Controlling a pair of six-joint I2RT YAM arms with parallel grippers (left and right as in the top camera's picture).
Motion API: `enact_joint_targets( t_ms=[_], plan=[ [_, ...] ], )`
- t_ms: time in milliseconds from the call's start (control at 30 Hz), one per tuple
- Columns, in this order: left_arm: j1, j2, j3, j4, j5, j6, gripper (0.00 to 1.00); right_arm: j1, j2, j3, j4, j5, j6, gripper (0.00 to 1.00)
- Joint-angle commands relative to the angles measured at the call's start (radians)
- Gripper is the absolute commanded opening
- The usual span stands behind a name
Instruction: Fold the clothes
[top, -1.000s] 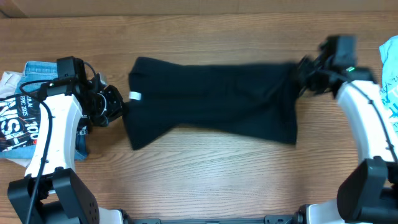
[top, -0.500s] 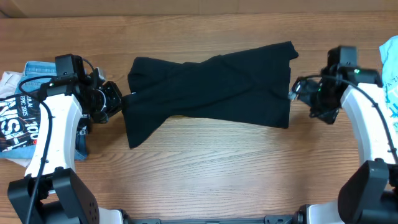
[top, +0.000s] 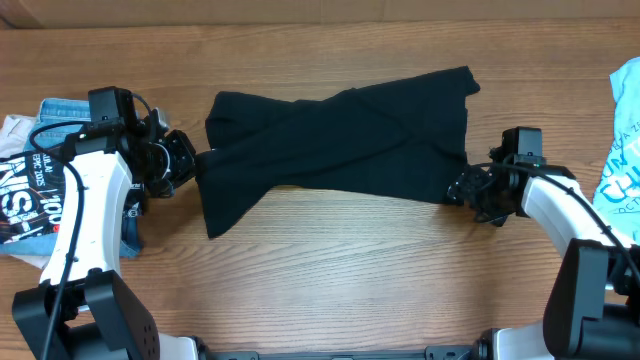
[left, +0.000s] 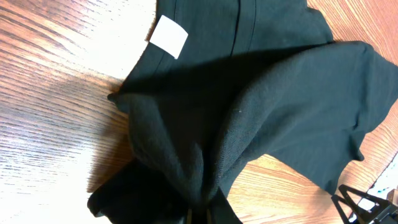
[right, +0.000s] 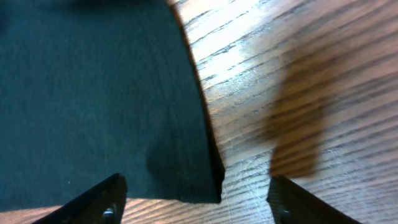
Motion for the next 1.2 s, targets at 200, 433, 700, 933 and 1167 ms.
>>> enact_joint_targets(
  t_ms=[200,433,700,933,1167],
  plan=[
    [-0.009,-0.008,0.016,0.002,-0.011,0.023,0.04,0.016,0.002,-0.013,0.024,-0.037,0.000,0.56],
    [-0.009,-0.008,0.016,0.000,-0.011,0.023,0.04,0.027,0.033,-0.013,0.036,-0.037,0.000,0.56],
    [-0.009,-0.008,0.016,-0.007,-0.011,0.023,0.04,0.027,0.114,-0.012,0.034,-0.037,0.000,0.07],
    [-0.009,-0.008,0.016,-0.011,-0.027,0.023,0.11,0.027,0.113,-0.012,-0.005,-0.032,0.000,0.04],
    [-0.030,-0.007,0.015,0.085,-0.192,0.023,0.04,0.026,0.113,-0.012,-0.060,0.080,0.059,0.04]
  ],
)
